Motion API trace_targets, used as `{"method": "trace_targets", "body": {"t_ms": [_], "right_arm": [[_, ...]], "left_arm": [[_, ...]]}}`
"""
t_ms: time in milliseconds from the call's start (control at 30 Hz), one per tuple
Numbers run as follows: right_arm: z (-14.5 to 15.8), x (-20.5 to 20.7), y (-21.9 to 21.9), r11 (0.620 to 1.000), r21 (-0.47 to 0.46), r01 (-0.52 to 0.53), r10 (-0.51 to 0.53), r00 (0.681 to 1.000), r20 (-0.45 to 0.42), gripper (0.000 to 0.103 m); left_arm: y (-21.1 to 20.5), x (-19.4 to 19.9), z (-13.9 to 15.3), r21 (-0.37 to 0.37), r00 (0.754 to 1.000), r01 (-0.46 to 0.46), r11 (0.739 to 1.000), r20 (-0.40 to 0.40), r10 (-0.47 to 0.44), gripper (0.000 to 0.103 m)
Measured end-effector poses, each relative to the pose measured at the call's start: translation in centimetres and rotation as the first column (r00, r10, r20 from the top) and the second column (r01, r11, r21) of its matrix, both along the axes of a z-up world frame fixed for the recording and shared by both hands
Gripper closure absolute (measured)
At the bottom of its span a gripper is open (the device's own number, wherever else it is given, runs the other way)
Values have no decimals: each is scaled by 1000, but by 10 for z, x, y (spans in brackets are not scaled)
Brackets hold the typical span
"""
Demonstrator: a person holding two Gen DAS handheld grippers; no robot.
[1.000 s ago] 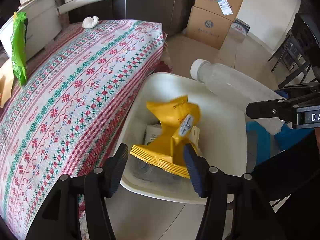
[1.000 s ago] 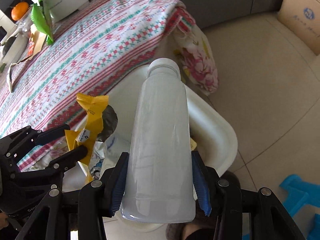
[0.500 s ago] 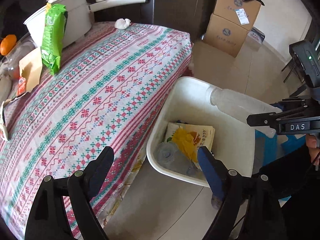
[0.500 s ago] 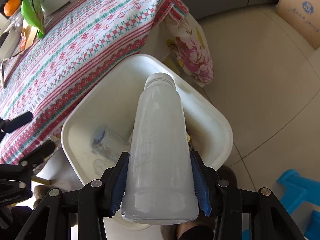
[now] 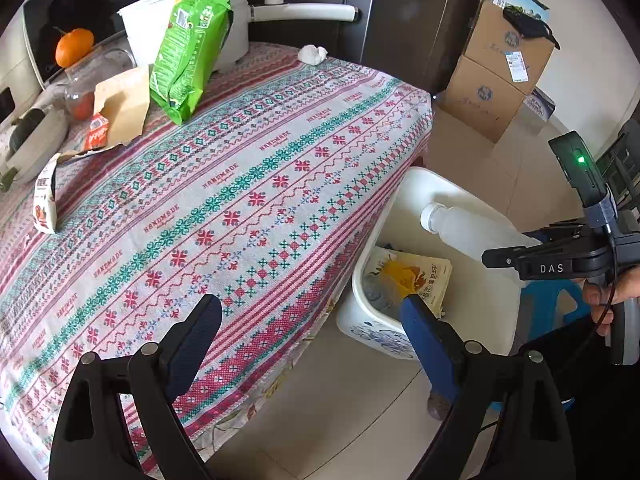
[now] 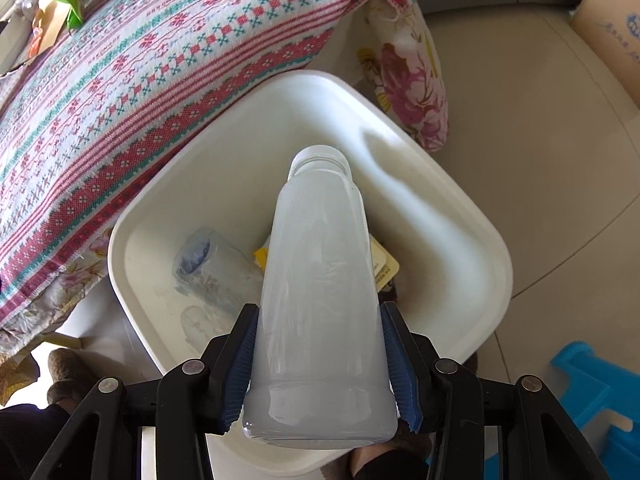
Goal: Collect trash
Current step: 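Open the left tool over the bin while the right lowers and releases the clear bottle, then move both tools back from the bin toward the table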
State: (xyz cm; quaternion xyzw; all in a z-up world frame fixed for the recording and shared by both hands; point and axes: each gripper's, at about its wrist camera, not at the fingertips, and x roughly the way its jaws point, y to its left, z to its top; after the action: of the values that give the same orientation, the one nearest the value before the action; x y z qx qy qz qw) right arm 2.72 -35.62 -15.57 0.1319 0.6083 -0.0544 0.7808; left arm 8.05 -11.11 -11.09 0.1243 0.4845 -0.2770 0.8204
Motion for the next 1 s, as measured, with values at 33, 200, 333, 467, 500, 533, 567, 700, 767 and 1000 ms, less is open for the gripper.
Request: {"method": "trace_targets", "body": {"t_ms": [33,200,333,467,500,533,567,700,767,1000], "right_arm": [[-1,2,2,1000,-4,-4,4,1000,-1,51],[-5,11,11,1000,-18,-15,14,1000,-16,51],[-8,16,12,1000,12,9,-9,1000,-21,47],[1,18,13,999,26,21,-22,1000,16,31],[3,18,14,999,28,21,-22,999,24,31],[6,18,16,999,26,20,-20,999,31,31],[9,18,18,1000,20,17,-18,999,38,31],[20,20,28,1000,-14,-5,6,997,72,31],[26,22,33,1000,-25,-14,16,995,95,30],[50,37,58,997,-58,-53,63,981,183,26]], "left_arm": [[3,0,1,1,1000,-3,1000,3,3,10],[15,0,3,2,1000,-19,1000,13,19,10],[25,-1,5,-4,999,-38,999,16,39,8],[35,0,8,-14,998,-61,998,21,61,6],[38,0,9,-17,997,-68,998,23,69,6],[42,1,10,-21,997,-78,997,27,79,5],[46,2,12,-26,995,-89,996,32,90,4],[66,8,20,-50,988,-143,988,49,145,0],[79,15,23,-67,981,-182,981,50,185,0],[139,50,40,-116,928,-352,929,84,362,0]]}}
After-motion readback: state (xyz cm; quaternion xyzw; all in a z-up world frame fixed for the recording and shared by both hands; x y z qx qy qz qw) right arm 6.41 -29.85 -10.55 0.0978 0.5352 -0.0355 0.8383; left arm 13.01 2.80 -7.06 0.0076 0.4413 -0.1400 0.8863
